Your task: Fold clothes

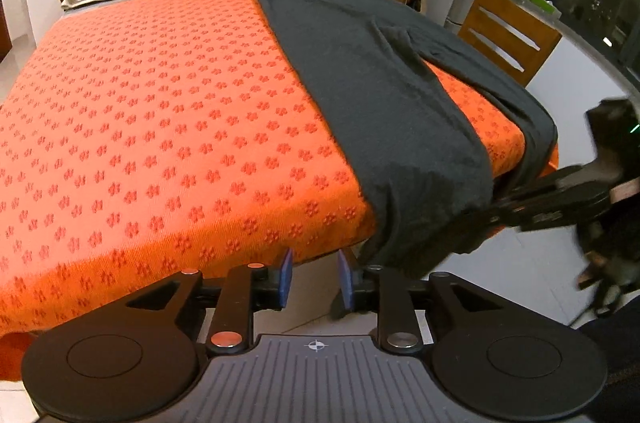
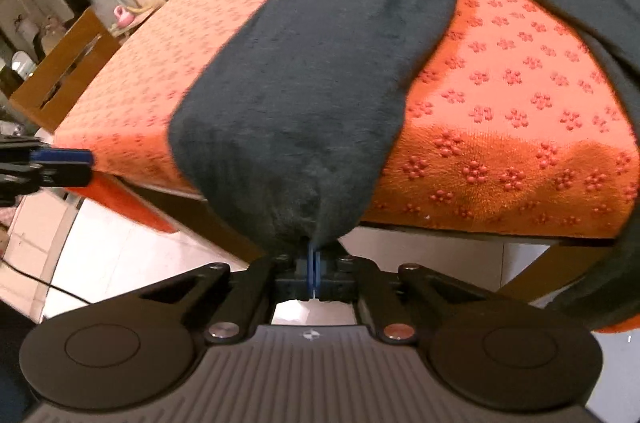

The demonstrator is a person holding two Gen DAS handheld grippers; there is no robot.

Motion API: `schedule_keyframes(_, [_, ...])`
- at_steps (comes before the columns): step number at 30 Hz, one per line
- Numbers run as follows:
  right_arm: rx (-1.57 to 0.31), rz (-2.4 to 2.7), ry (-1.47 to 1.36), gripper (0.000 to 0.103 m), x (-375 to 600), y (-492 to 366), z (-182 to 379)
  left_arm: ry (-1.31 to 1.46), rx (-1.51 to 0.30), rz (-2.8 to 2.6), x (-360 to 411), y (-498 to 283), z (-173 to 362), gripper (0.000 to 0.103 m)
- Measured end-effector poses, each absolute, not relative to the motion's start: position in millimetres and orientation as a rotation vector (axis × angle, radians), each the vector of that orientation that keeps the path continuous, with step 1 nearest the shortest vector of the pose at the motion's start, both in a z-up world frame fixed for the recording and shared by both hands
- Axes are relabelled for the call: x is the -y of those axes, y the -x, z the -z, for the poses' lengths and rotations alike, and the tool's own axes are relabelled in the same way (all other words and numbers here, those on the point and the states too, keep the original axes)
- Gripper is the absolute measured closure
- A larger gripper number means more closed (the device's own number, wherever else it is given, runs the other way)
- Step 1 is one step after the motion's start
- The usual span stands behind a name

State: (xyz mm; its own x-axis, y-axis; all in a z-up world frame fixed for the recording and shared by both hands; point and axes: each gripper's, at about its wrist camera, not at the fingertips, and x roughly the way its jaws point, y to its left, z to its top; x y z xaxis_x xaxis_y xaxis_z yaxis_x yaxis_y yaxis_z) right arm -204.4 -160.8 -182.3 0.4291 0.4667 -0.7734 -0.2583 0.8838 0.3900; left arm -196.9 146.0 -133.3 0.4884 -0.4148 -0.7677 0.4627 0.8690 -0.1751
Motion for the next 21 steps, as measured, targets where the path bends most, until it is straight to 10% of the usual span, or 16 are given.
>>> schedule_keyframes(21, [-1.118, -0.632, -0.261, 0.101, 168, 199, 83, 0.587, -0.998, 0.727, -139, 181, 208, 0.056])
